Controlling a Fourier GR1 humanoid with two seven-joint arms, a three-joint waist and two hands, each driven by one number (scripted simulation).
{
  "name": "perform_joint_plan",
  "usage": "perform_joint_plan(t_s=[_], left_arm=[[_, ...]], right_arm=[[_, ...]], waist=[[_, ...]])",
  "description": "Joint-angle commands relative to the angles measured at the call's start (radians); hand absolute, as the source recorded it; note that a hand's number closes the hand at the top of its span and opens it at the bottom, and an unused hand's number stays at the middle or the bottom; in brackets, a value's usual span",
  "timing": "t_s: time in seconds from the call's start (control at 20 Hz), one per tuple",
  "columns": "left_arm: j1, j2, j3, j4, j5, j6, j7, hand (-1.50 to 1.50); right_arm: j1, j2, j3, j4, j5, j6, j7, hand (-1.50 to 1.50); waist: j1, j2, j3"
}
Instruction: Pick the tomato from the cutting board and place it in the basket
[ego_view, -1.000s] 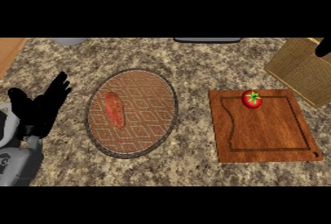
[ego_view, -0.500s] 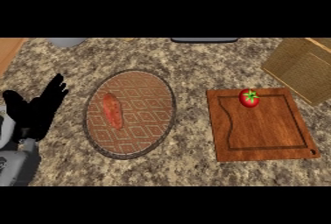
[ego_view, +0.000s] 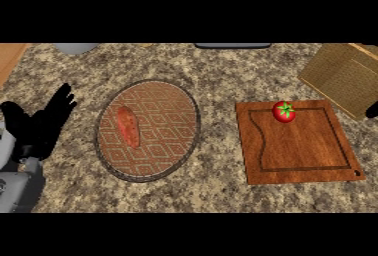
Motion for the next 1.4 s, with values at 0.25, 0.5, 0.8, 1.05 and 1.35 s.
perform_joint_plan(t_s=[0.25, 0.5, 0.8, 1.05, 1.35], left_arm=[[0.031, -0.047, 0.008, 0.012, -0.051, -0.020, -0.052, 0.00], [-0.021, -0.026, 0.050, 0.032, -0.020, -0.056, -0.007, 0.00], [0.036, -0.103, -0.012, -0.071, -0.090, 0.006, 0.034, 0.00], [-0.065, -0.036, 0.071, -0.004, -0.078, -0.054, 0.060, 0.00], [0.009, -0.082, 0.081, -0.035, -0.087, -0.079, 0.023, 0.00]], right_arm=[[0.126, 0.154, -0.011, 0.012, 0.182, -0.204, -0.162, -1.50], [0.085, 0.269, -0.025, 0.144, 0.203, -0.300, -0.245, -1.50], [0.030, 0.342, 0.059, 0.249, 0.335, -0.316, -0.207, -1.50], [0.063, 0.325, 0.063, 0.340, 0.405, -0.303, -0.315, -1.50], [0.023, 0.295, 0.020, 0.426, 0.452, -0.266, -0.401, -1.50]], waist=[[0.013, 0.004, 0.000], [0.019, 0.005, 0.000], [0.022, 0.003, 0.000], [0.014, 0.005, 0.000], [0.017, 0.004, 0.000]])
